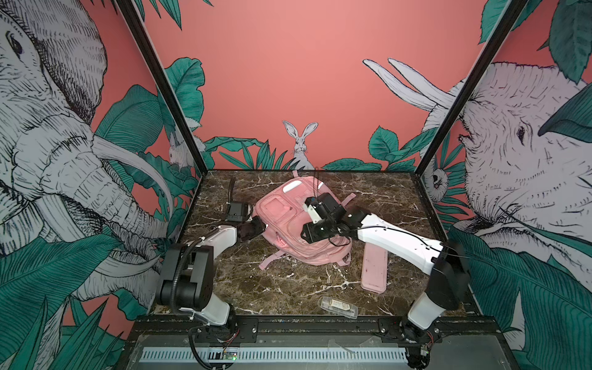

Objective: Pack the student bag
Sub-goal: 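Finish pulling the zipper closed with the right gripper, then open and withdraw it, then reach the right gripper to the pink plastic box while left moves to the bag top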

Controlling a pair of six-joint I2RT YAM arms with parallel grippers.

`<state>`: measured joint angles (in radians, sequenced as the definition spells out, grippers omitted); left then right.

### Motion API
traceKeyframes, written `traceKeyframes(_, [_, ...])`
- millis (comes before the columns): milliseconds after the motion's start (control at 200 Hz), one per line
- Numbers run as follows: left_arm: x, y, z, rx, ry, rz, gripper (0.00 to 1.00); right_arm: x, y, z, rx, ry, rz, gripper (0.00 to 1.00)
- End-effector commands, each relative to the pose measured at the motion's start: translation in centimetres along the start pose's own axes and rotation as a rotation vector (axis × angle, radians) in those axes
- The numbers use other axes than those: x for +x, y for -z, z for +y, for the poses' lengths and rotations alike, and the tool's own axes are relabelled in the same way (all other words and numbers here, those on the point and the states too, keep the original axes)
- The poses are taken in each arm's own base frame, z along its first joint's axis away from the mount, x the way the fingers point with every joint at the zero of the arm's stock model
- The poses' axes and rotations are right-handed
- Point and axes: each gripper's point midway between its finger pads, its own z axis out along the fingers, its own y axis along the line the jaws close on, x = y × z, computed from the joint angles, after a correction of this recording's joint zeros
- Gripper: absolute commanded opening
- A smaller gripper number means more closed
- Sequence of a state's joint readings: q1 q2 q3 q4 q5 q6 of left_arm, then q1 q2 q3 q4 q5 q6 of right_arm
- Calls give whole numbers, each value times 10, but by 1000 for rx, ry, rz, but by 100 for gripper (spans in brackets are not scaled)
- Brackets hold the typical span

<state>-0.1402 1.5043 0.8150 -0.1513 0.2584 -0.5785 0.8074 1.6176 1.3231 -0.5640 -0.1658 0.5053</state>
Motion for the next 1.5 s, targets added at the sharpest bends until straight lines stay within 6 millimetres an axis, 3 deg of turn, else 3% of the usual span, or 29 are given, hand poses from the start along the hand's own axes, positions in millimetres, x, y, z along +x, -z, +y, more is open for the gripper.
traceKeyframes(0, [-16,33,-7,-31,-73,-59,55,8,17,-45,72,-83,-50,47])
traceKeyframes(260, [-30,75,-37,-14,-185,-132,70,27,63,-97,134,-163,-95,48])
traceKeyframes(395, [-30,92,-69,31,-263,-152,73,36,72,-113,126,-222,-108,48])
traceKeyframes(510, [-18,93,-100,86,-330,-126,74,48,80,-129,123,-290,-117,48])
traceKeyframes(680, [16,76,-145,163,-426,-23,74,68,93,-150,119,-388,-142,50])
traceKeyframes(855, [57,56,-190,246,-485,67,75,89,103,-169,177,-453,-143,59])
traceKeyframes(950, [82,47,-221,293,-540,115,75,100,110,-183,244,-496,-167,67])
traceKeyframes(1025, [114,42,-248,329,-612,171,75,107,113,-191,274,-529,-174,71])
traceKeyframes(1165, [152,30,-278,372,-669,234,75,119,113,-201,314,-563,-154,75])
traceKeyframes(1225, [166,27,-289,390,-690,258,75,123,115,-205,340,-571,-149,85])
traceKeyframes(1365, [197,21,-313,422,-751,311,75,131,124,-214,412,-587,-159,96])
traceKeyframes(1495, [229,9,-327,447,-772,382,73,133,126,-217,421,-599,-180,97])
